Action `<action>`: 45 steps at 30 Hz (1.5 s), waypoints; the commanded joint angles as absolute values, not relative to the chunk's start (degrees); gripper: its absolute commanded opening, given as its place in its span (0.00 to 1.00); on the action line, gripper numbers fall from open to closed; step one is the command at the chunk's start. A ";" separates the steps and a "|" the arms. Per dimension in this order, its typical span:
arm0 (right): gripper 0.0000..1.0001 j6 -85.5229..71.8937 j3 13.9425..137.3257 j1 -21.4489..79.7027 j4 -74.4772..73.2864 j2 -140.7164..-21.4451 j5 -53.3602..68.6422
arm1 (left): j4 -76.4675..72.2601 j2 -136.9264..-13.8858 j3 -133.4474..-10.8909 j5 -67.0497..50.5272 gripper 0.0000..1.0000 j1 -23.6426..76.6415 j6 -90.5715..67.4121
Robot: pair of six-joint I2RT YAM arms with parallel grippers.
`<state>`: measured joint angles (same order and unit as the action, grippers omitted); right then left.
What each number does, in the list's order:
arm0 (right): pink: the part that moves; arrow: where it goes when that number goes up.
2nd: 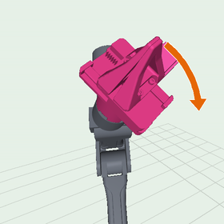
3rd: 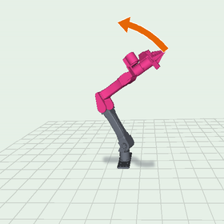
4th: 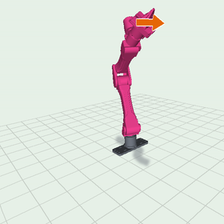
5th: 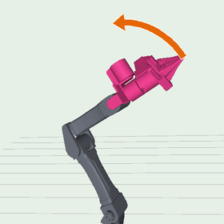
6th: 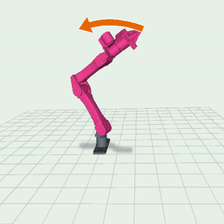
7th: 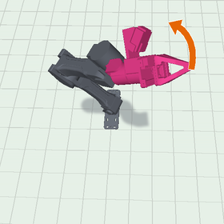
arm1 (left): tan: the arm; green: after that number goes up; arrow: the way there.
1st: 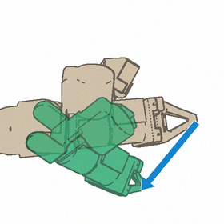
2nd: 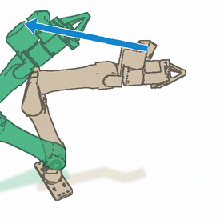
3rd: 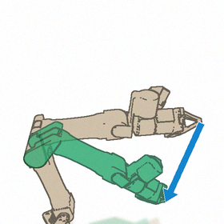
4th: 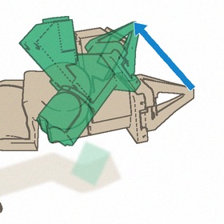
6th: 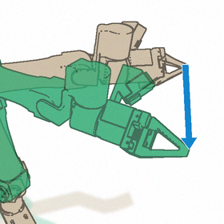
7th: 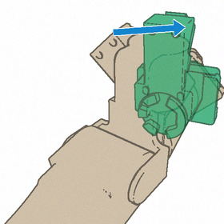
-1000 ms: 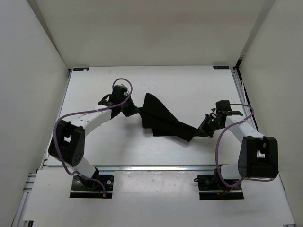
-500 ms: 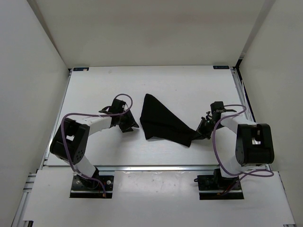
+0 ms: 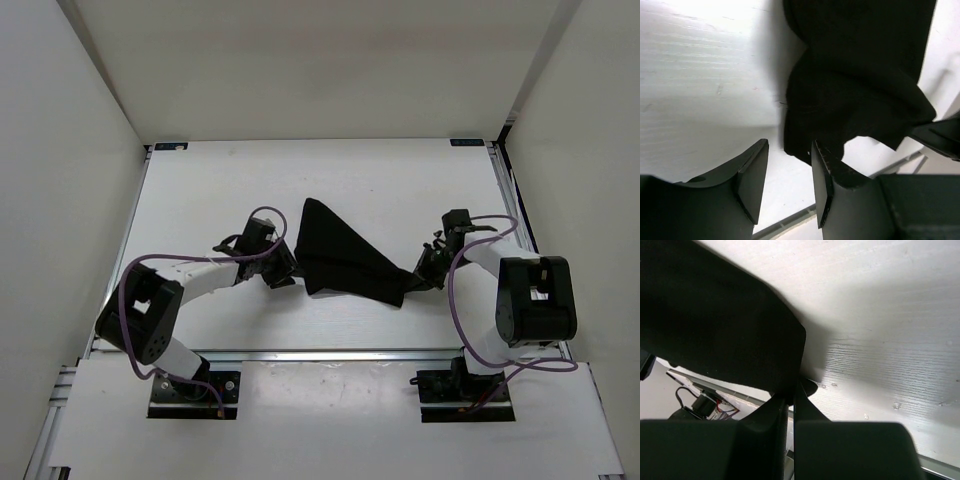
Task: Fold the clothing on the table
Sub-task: Flatten the skirt out
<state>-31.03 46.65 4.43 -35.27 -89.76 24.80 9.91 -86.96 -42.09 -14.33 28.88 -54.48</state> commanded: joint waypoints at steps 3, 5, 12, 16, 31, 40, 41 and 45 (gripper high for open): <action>0.00 -30.41 50.09 5.10 -36.92 -90.62 24.34 | 8.09 -89.98 -41.93 -10.90 0.47 31.02 -57.21; 0.00 -30.32 50.54 5.45 -37.35 -90.88 24.17 | 6.60 -91.57 -41.31 -11.60 0.45 31.81 -58.62; 0.00 -29.53 50.36 5.19 -38.41 -90.53 23.20 | 3.96 -95.97 -42.10 -11.08 0.44 33.49 -59.94; 0.00 -29.62 49.48 4.40 -38.15 -90.26 24.34 | 1.32 -99.48 -42.18 -11.69 0.19 34.36 -59.94; 0.32 -30.49 46.94 4.39 -36.03 -86.23 23.21 | 11.34 -91.23 -48.34 -12.12 0.00 31.90 -51.59; 0.37 -35.50 40.96 8.79 -31.82 -85.43 25.32 | 12.39 -90.62 -45.97 -13.18 0.00 31.64 -50.80; 0.37 -35.68 40.35 9.49 -31.64 -85.34 25.57 | 12.57 -90.62 -45.97 -13.27 0.00 31.73 -50.63; 0.37 -38.14 37.71 10.20 -28.84 -85.25 25.75 | 12.74 -90.44 -45.35 -13.71 0.00 31.29 -49.75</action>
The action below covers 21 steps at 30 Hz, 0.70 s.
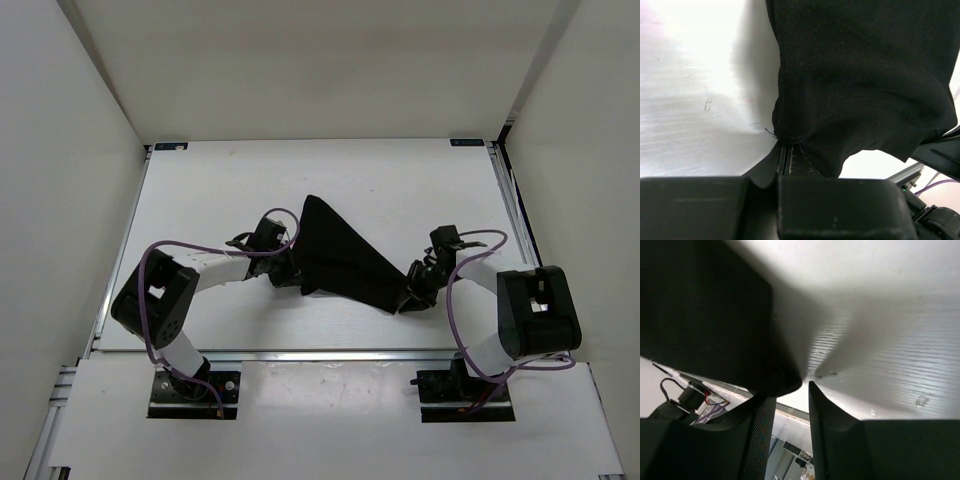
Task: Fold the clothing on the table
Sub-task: Flatten the skirt out
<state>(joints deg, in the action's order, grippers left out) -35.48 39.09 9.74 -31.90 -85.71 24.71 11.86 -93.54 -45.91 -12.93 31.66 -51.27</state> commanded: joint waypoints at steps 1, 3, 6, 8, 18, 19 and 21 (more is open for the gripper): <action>0.37 -38.75 36.75 10.54 -28.22 -85.34 26.45 | 12.83 -90.35 -45.26 -13.88 0.00 31.12 -50.09; 0.37 -39.37 36.30 11.16 -26.46 -85.78 26.54 | 13.44 -89.92 -45.18 -14.24 0.00 31.11 -49.31; 0.35 -40.87 35.60 12.04 -24.53 -86.83 26.28 | 13.71 -90.09 -45.18 -14.15 0.00 30.94 -48.87; 0.31 -42.35 34.63 13.09 -22.33 -87.45 26.45 | 14.41 -89.74 -45.09 -14.07 0.00 30.41 -48.78; 0.00 -40.36 33.13 10.65 -24.68 -82.81 20.49 | 15.19 -87.45 -44.99 -16.62 0.00 27.86 -44.40; 0.00 -38.86 33.83 8.89 -27.66 -80.18 18.74 | 16.86 -86.49 -45.52 -15.31 0.00 27.17 -42.82; 0.00 -37.63 33.49 5.04 -31.02 -77.44 17.84 | 19.58 -85.08 -46.58 -12.93 0.00 27.16 -41.14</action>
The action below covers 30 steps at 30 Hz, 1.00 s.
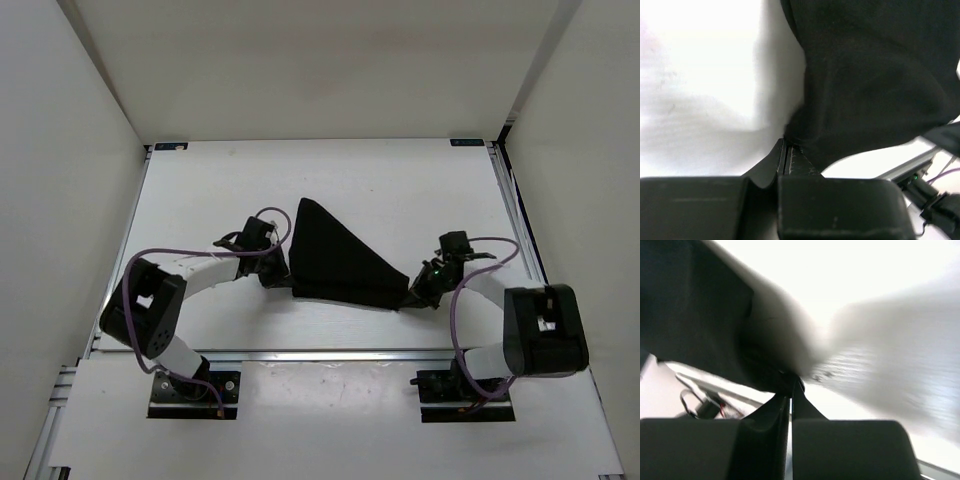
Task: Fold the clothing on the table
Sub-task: Flatten the skirt out
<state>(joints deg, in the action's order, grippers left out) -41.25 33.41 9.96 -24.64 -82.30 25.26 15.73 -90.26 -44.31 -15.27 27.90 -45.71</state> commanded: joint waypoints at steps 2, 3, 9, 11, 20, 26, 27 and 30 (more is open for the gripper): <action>0.00 -34.47 32.96 1.33 -33.74 -75.33 18.01 | 20.65 -84.11 -46.06 -12.83 0.00 26.46 -40.70; 0.00 -33.15 32.70 0.10 -34.27 -74.71 17.67 | 20.65 -84.11 -45.53 -13.01 0.00 25.67 -40.78; 0.00 -32.52 33.39 -0.35 -32.36 -75.23 23.81 | 18.46 -85.87 -44.20 -20.64 0.00 24.34 -38.59; 0.00 -33.75 36.46 3.41 -31.91 -75.41 24.17 | 18.28 -86.30 -46.92 -22.75 0.00 24.17 -37.45; 0.00 -28.58 75.00 6.15 -37.52 -89.63 20.42 | 25.12 -103.49 -84.67 -27.15 0.00 21.63 -33.92; 0.00 -26.64 89.82 6.15 -38.06 -92.47 18.55 | 22.32 -103.63 -98.08 -30.85 0.00 18.11 -36.83; 0.00 -26.11 89.13 6.41 -37.62 -91.85 18.20 | 22.85 -103.28 -97.65 -31.81 0.00 17.76 -36.30; 0.00 -25.40 85.71 7.03 -37.36 -88.00 18.28 | 22.50 -99.07 -92.13 -33.30 0.00 17.84 -35.34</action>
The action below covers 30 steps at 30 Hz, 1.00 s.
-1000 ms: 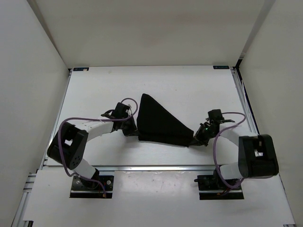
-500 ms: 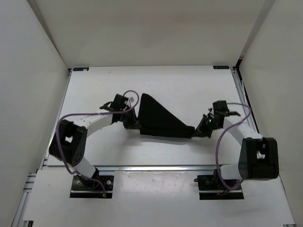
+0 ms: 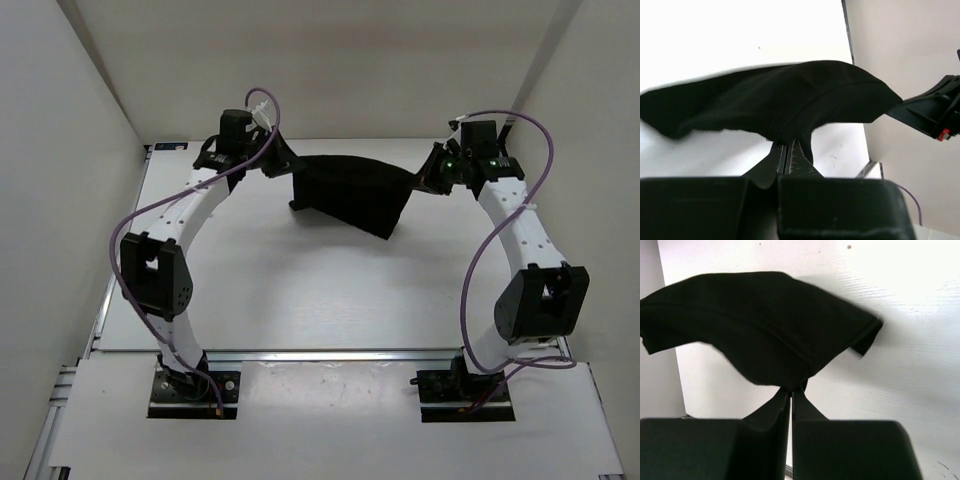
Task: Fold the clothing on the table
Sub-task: Flatten the skirt out
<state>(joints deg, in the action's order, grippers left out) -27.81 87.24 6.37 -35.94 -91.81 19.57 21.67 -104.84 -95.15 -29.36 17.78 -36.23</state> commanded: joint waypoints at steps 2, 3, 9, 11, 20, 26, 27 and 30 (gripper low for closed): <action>0.00 -24.79 81.14 7.82 -37.18 -85.45 18.72 | 20.93 -95.55 -83.36 -34.19 0.00 18.19 -35.16; 0.01 -24.18 77.47 8.61 -37.26 -83.25 18.98 | 19.79 -92.40 -78.80 -34.71 0.00 18.89 -35.24; 0.00 -23.38 61.27 19.57 -37.00 -64.04 11.18 | 17.05 -73.67 -63.55 -40.59 0.00 18.72 -36.74; 0.00 -24.78 57.32 23.54 -36.39 -57.15 6.26 | 16.26 -66.74 -60.82 -43.14 0.00 16.88 -37.53; 0.00 -21.63 57.21 19.44 -37.61 -44.11 5.94 | 10.99 -58.71 -60.92 -49.22 0.00 13.10 -45.52; 0.00 -24.07 48.89 5.27 -27.54 -54.55 25.49 | 5.02 -63.97 -49.23 -43.25 0.00 14.32 -50.62; 0.00 -23.65 48.17 5.88 -24.90 -55.88 25.14 | 4.14 -67.03 -47.30 -41.68 0.00 14.59 -50.97; 0.00 -24.43 46.67 4.93 -17.95 -64.23 28.72 | 0.63 -77.03 -46.32 -39.29 0.00 16.78 -51.76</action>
<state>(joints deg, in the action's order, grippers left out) -24.05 47.86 6.31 -26.96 -59.37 23.33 5.48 -70.74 -47.22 -43.79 15.62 -49.63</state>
